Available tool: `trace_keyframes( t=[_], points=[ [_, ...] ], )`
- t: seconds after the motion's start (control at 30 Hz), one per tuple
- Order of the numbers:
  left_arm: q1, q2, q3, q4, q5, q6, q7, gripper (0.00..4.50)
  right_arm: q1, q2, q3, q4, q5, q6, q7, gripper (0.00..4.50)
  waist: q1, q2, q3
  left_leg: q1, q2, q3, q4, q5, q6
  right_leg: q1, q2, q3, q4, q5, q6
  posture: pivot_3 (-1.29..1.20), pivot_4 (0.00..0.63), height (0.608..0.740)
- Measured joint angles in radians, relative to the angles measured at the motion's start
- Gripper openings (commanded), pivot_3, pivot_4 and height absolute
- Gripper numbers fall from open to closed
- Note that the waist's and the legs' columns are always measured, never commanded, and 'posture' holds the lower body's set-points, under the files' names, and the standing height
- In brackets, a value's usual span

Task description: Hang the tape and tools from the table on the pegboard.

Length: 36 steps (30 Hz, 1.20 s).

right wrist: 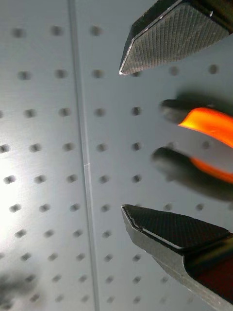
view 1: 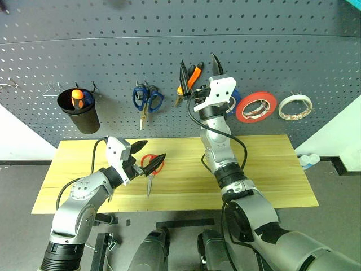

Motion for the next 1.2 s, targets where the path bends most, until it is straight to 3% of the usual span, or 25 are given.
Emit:
trace_keyframes(
  t=[0.3, 0.63, 0.9, 1.2],
  points=[
    [-0.02, -0.021, -0.01, 0.049, 0.025, -0.034, -0.017, 4.5, 0.106, -0.012, 0.029, -0.152, 0.001, 0.099, 0.028, 4.48, 0.0, 0.001, -0.037, 0.001, 0.006, 0.0, 0.0, 0.002, -0.004, 0.0, 0.007, 0.0, 0.0, 0.004, -0.006, 0.05, 0.032, 0.717],
    [-0.04, -0.036, -0.013, 0.102, 0.053, -0.086, -0.036, 4.5, 0.31, -0.12, 0.05, -0.596, 0.127, 0.402, 0.157, 4.48, -0.001, 0.002, -0.091, 0.004, 0.007, -0.001, 0.001, 0.002, -0.004, 0.004, 0.008, 0.0, 0.0, 0.004, -0.007, 0.01, 0.002, 0.717],
    [-0.011, -0.024, -0.012, 0.101, 0.054, -0.094, -0.063, 4.5, 0.428, -0.266, 0.024, -0.895, 0.31, 0.71, 0.261, 4.48, -0.002, 0.003, -0.1, 0.014, 0.008, -0.001, 0.001, 0.0, 0.001, 0.014, 0.008, 0.0, 0.0, 0.005, -0.008, -0.01, 0.0, 0.717],
    [0.062, 0.092, 0.064, 0.004, -0.021, -0.073, -0.157, 4.5, 0.503, -0.523, -0.081, -1.059, 0.587, 0.977, 0.462, 4.48, 0.002, 0.004, -0.101, 0.018, 0.008, -0.001, 0.001, -0.001, 0.002, 0.02, 0.008, 0.0, -0.002, 0.004, -0.008, 0.0, 0.0, 0.717]
  ],
)
